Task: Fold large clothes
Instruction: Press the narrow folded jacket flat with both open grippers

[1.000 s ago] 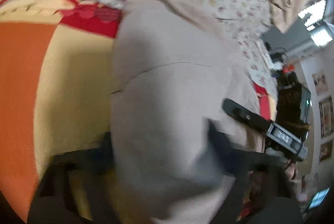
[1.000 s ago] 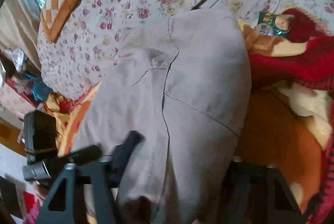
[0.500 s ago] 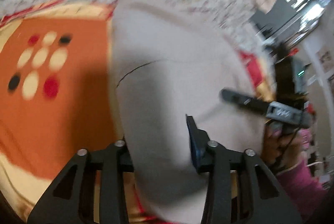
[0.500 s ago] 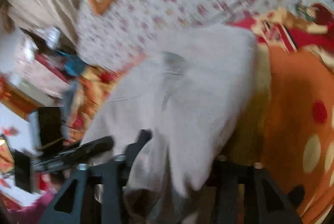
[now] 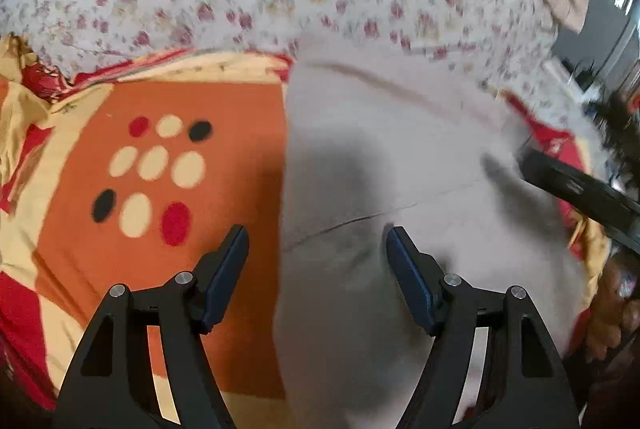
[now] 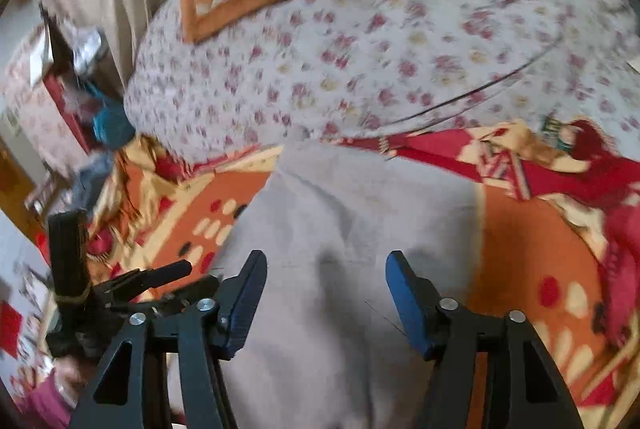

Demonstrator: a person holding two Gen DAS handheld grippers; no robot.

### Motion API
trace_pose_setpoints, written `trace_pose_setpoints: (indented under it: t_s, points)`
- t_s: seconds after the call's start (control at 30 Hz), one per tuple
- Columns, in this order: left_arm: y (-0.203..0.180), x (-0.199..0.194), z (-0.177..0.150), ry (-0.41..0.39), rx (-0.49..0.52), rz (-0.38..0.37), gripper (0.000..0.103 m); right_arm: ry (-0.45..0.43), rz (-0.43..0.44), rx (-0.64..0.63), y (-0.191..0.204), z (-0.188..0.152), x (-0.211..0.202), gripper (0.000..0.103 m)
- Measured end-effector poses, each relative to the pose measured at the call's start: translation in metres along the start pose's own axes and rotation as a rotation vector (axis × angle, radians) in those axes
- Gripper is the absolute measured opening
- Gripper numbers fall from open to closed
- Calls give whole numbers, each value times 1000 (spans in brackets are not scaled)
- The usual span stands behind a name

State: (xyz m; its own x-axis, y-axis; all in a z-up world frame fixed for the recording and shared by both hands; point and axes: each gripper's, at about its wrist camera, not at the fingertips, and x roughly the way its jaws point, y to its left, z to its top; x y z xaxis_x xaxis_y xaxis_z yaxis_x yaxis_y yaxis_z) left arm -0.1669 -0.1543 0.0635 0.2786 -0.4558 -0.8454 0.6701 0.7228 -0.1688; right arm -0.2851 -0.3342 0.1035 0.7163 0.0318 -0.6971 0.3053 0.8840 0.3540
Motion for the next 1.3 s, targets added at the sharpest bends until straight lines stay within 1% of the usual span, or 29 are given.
trace_pose_setpoints:
  t_s: [0.03, 0.1, 0.13, 0.17, 0.2, 0.27, 0.37, 0.43, 0.5, 0.57, 0.63, 0.7, 0.8, 0.87, 1.0, 1.1, 1.2, 1.27, 1.3]
  points:
    - [0, 5, -2, 6, 4, 3, 72, 16, -24, -14, 1, 1, 11, 55]
    - [-4, 12, -5, 1, 15, 12, 74, 25, -163, -74, -4, 0, 37, 54]
    - [-5, 13, -7, -2, 23, 10, 74, 41, -248, -104, -12, -4, 53, 54]
    - [-7, 13, -7, -4, 27, 8, 74, 64, -275, -111, -19, -6, 62, 54]
    - [-8, 13, -7, -6, 30, 8, 74, 83, -285, -96, -29, -9, 71, 54]
    - [-10, 13, -8, -12, 41, 17, 74, 80, -255, -34, -46, -12, 71, 54]
    - [-12, 11, -10, -19, 41, 30, 75, 81, -255, -23, -48, -11, 51, 54]
    - [-12, 11, -11, -22, 31, 32, 75, 65, -235, -34, -38, -15, 29, 54]
    - [-12, 10, -12, -23, 22, 35, 75, 42, -208, -74, -19, -21, 10, 54]
    - [-13, 9, -13, -25, 21, 41, 75, 23, -181, -121, -1, -31, -10, 54]
    - [-15, 8, -14, -29, 25, 51, 75, 26, -158, -142, 11, -45, -21, 54]
    - [-16, 7, -15, -35, 28, 57, 75, 48, -153, -150, 14, -58, -20, 54]
    - [-17, 4, -19, -35, 20, 52, 75, 137, -226, -165, 6, -83, 5, 54]
    - [-16, 1, -22, -30, 12, 48, 75, 162, -215, -141, -2, -89, 12, 55]
    - [-16, -16, -32, -60, -1, 57, 75, 130, -228, -134, 1, -91, -8, 55]
    - [-17, -30, -40, -94, -4, 73, 75, 78, -217, -109, 5, -90, -30, 56]
    - [-18, -43, -48, -111, -8, 77, 75, 15, -233, -94, 14, -89, -50, 63]
    - [-18, -52, -53, -123, -12, 72, 75, -29, -240, -80, 20, -90, -61, 72]
    - [-17, -56, -55, -134, -18, 74, 75, -44, -241, -74, 22, -91, -65, 72]
